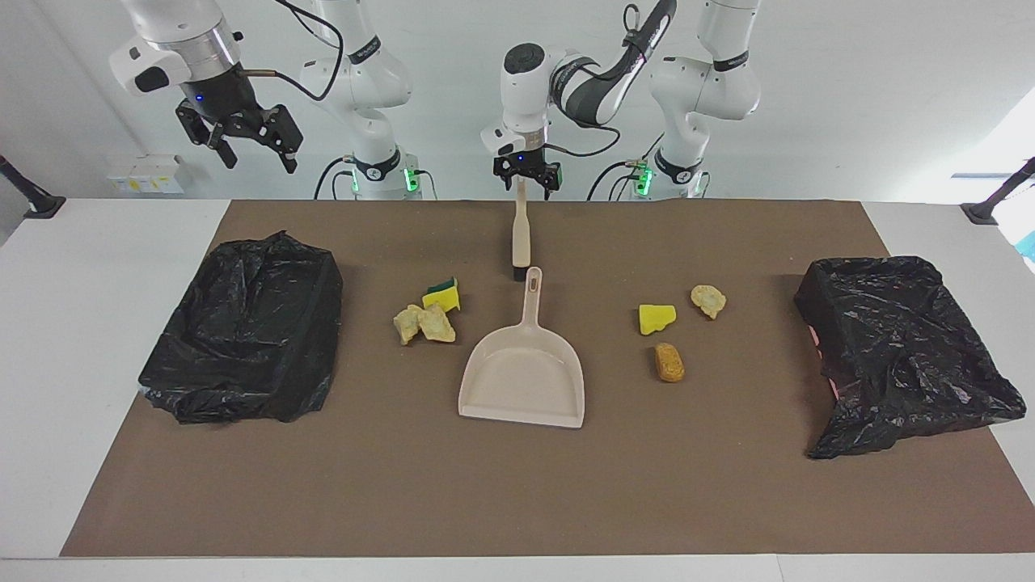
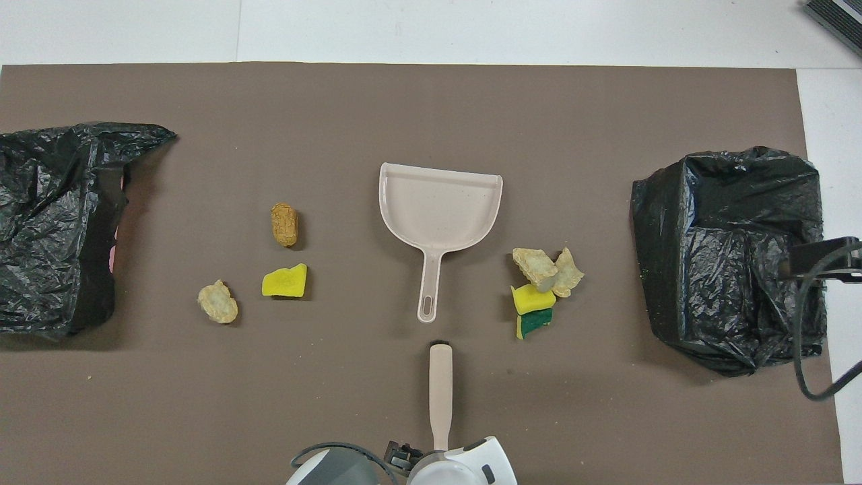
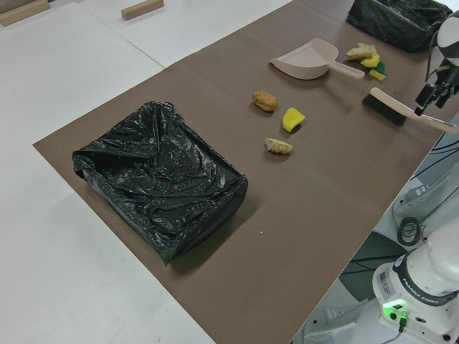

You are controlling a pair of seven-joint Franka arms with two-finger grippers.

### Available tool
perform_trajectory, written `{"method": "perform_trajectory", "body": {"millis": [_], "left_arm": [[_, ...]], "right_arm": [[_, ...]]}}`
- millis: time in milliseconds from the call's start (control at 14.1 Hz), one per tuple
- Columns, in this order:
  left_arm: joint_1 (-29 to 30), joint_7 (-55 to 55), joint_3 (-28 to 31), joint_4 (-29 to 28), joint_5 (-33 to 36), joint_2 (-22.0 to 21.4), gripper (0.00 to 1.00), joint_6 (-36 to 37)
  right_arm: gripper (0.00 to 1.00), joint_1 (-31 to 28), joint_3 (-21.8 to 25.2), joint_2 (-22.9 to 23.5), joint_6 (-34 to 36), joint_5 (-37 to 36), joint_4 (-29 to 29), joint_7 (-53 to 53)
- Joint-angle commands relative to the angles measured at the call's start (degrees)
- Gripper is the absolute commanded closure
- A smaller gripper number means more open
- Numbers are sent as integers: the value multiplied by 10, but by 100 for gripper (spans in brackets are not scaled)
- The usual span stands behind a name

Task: Sweep and dump trash in bin
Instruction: 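Grasp the beige brush handle with the left gripper and lift it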

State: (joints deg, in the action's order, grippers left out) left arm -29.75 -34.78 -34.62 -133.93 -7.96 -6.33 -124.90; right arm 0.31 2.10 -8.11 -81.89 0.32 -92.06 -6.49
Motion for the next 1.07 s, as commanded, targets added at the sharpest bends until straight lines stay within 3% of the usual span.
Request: {"method": "perform_trajectory", "body": {"millis": [0,213,498,640,853,995], "left_arm": [[-18,-19,10,-17,-7,3,0,-29],[-36,-56,10,-17,-7,36,0,-40],[-36,-86,10,-12,-7,43,1,-42],[-34,-87,10,-12,-7,43,28,-40],[-29,-84,12,-10,-6,42,55,-28],[-27,-84,13,-9,-6,41,62,-21]], "right_arm": [[0,-9,-3,-16,1,-1,-16,17],[0,-12,-3,-16,2,-1,-16,17],[0,-15,-3,-16,2,-1,-16,36],[0,-17,-3,-16,2,-1,-16,37],[0,-17,-3,-16,3,-1,-16,37],[0,-17,-3,-16,3,-1,-16,37]]}}
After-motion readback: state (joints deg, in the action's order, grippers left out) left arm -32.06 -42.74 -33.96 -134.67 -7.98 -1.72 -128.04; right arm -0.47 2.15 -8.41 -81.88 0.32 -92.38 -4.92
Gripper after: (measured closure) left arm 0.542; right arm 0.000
